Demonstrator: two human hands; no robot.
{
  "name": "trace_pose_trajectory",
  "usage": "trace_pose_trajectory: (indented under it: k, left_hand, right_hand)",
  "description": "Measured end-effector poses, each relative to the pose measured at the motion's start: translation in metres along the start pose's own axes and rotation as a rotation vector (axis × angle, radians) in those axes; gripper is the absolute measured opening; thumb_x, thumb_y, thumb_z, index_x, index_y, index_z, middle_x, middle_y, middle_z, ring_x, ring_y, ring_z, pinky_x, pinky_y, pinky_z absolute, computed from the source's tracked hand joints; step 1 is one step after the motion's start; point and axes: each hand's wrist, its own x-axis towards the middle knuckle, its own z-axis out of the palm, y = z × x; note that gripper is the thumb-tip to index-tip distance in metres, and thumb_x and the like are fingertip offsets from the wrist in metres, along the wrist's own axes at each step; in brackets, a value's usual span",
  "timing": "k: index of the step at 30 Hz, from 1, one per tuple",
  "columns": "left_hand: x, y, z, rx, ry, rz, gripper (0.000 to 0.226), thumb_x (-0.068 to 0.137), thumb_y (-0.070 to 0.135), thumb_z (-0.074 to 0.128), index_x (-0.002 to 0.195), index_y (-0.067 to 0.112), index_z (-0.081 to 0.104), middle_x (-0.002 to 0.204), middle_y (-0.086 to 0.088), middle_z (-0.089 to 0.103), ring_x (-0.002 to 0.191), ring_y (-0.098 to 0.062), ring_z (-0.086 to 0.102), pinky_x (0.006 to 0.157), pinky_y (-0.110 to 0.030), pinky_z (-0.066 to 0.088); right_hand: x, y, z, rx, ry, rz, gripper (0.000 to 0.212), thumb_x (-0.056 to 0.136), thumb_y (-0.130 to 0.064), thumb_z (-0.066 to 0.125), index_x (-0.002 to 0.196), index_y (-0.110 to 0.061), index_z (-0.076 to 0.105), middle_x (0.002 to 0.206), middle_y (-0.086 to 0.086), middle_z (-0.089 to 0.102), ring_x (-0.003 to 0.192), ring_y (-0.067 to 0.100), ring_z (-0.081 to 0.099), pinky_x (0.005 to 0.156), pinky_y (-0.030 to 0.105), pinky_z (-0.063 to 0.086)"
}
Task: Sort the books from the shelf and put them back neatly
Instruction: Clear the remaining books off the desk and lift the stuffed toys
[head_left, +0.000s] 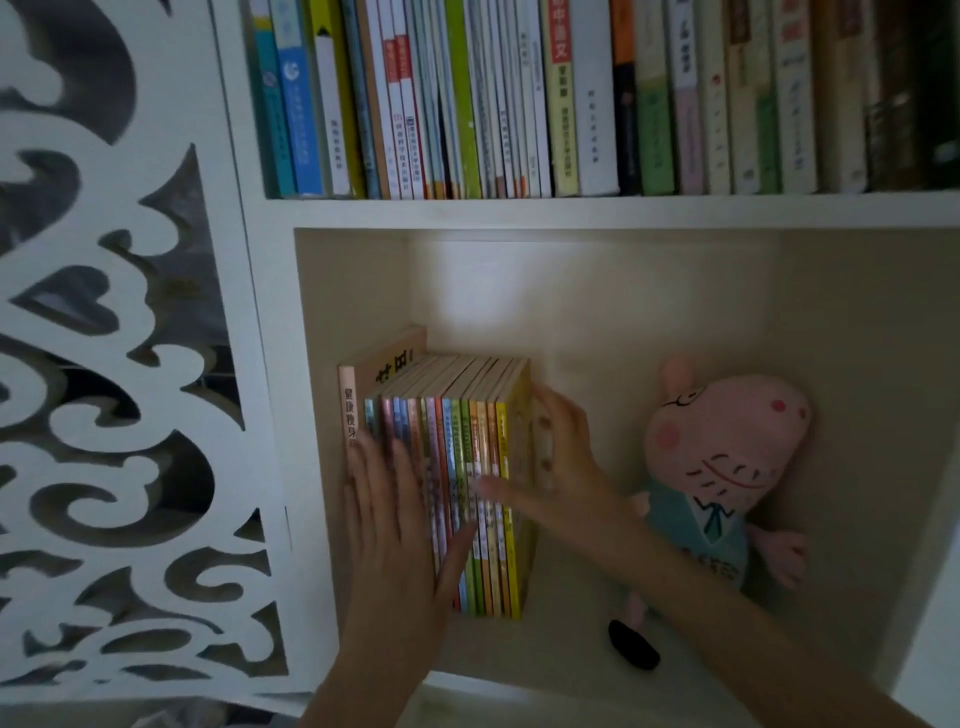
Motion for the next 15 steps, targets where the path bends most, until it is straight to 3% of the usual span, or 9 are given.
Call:
trace_pose_trajectory:
  k: [3, 7, 10, 12, 15]
  left_hand:
    - [-0.010, -0.011, 0.016, 0.197, -0.075, 0.018, 0.091, 0.089, 0.064, 0.029, 0.151, 0.001, 0.004, 0.159, -0.017, -0.010, 0.148, -0.029, -0.007, 0.119, -0.038, -0.001]
    - [-0.007, -0.017, 0.022, 0.254, -0.041, 0.045, 0.090, 0.092, 0.067, 0.018, 0.151, 0.002, 0.001, 0.159, -0.017, -0.011, 0.147, -0.029, -0.008, 0.119, -0.037, -0.002]
    - [-0.007, -0.014, 0.020, 0.230, -0.007, 0.043, 0.091, 0.091, 0.069, 0.019, 0.150, 0.000, 0.009, 0.158, -0.022, 0.000, 0.147, -0.032, 0.000, 0.119, -0.041, 0.006]
    - [-0.003, -0.002, 0.008, 0.109, 0.055, 0.031, 0.085, 0.093, 0.066, 0.022, 0.148, 0.001, 0.021, 0.155, -0.025, 0.015, 0.145, -0.037, 0.013, 0.114, -0.046, 0.017]
    - [0.025, 0.020, -0.027, -0.053, 0.092, 0.119, 0.061, 0.096, 0.050, 0.031, 0.143, 0.011, 0.037, 0.146, -0.016, 0.037, 0.133, -0.036, 0.034, 0.104, -0.045, 0.028]
  right_hand:
    - [-0.010, 0.018, 0.018, -0.106, -0.042, -0.039, 0.104, 0.071, -0.031, 0.083, 0.136, -0.047, 0.002, 0.122, -0.030, 0.012, 0.133, 0.009, 0.024, 0.108, 0.046, 0.040]
    - [-0.007, 0.033, 0.027, -0.103, -0.014, -0.020, 0.115, 0.066, -0.038, 0.084, 0.133, -0.059, -0.007, 0.128, -0.022, 0.014, 0.134, 0.013, 0.024, 0.111, 0.048, 0.032]
    - [-0.009, 0.030, 0.025, -0.126, 0.004, -0.046, 0.113, 0.055, -0.067, 0.075, 0.131, -0.062, -0.008, 0.128, -0.022, 0.014, 0.132, 0.009, 0.022, 0.112, 0.034, 0.028]
    - [-0.008, 0.018, 0.016, -0.150, 0.066, -0.090, 0.104, 0.060, -0.059, 0.077, 0.132, -0.055, 0.001, 0.126, -0.024, 0.014, 0.128, 0.003, 0.021, 0.106, 0.021, 0.027]
    - [-0.003, -0.014, -0.008, -0.113, 0.175, -0.154, 0.082, 0.076, -0.036, 0.078, 0.134, -0.044, 0.020, 0.124, -0.023, 0.022, 0.114, -0.012, 0.031, 0.092, 0.002, 0.031]
